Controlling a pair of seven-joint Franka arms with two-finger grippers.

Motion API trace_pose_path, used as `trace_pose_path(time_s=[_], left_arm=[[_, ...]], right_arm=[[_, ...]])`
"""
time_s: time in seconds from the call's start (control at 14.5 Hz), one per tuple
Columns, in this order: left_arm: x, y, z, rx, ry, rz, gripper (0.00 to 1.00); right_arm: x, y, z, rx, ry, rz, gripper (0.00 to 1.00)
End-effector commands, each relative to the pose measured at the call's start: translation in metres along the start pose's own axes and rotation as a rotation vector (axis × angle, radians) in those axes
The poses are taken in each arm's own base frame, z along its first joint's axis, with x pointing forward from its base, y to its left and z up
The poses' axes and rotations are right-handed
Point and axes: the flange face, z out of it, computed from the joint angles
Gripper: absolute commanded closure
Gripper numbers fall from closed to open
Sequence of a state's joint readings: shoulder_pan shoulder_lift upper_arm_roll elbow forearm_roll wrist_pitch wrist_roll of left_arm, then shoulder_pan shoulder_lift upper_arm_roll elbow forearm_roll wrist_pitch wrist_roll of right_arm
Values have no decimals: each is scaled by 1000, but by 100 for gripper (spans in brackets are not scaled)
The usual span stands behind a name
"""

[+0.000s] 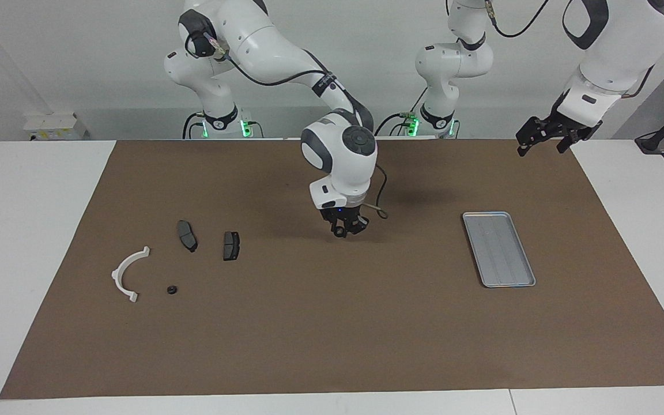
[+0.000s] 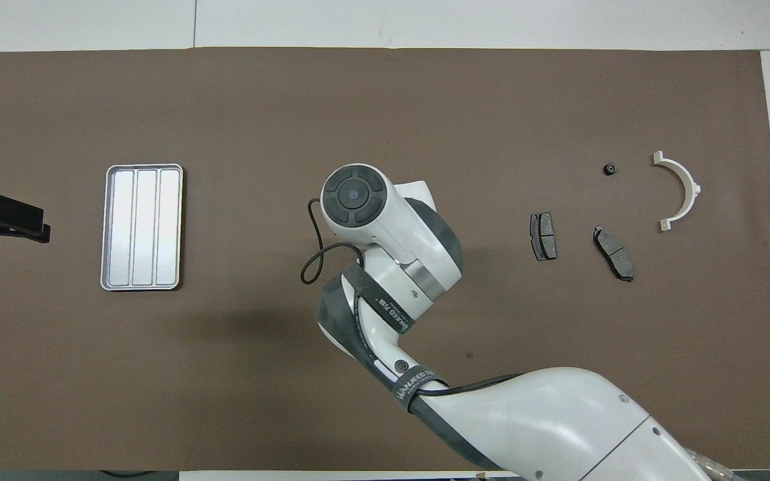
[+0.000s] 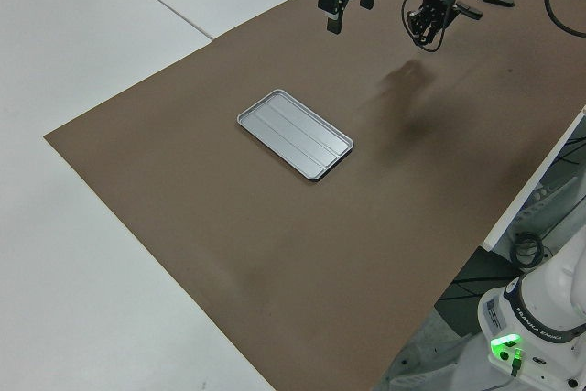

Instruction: Place bearing gear from tray to pile

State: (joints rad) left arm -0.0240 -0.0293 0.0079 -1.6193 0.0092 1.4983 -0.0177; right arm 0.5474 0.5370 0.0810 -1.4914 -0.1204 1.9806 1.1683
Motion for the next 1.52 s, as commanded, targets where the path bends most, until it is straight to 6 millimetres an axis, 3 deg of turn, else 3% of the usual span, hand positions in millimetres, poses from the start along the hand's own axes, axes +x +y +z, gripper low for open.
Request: trace_pose_path(time_s=[0.0, 0.28, 0.55, 0.76, 1.17, 1.45], left_arm=[[-4, 2, 0, -8, 3, -2, 0], [0, 8, -2, -13, 42, -4, 0], [6, 14, -7, -15, 91, 8, 0], [5, 16, -7, -17, 94, 13, 0], [4, 28, -7, -15, 88, 40, 0], [4, 28, -7, -15, 90, 42, 0]], right_arm=[[45, 42, -45, -3, 0, -96, 100], [110, 106, -72, -24, -20, -273, 100], [174, 169, -58, -29, -46, -389, 100], [210, 214, -39, -22, -53, -463, 100], [230, 252, 21, 22, 11, -477, 100], [243, 261, 57, 37, 23, -468, 100]])
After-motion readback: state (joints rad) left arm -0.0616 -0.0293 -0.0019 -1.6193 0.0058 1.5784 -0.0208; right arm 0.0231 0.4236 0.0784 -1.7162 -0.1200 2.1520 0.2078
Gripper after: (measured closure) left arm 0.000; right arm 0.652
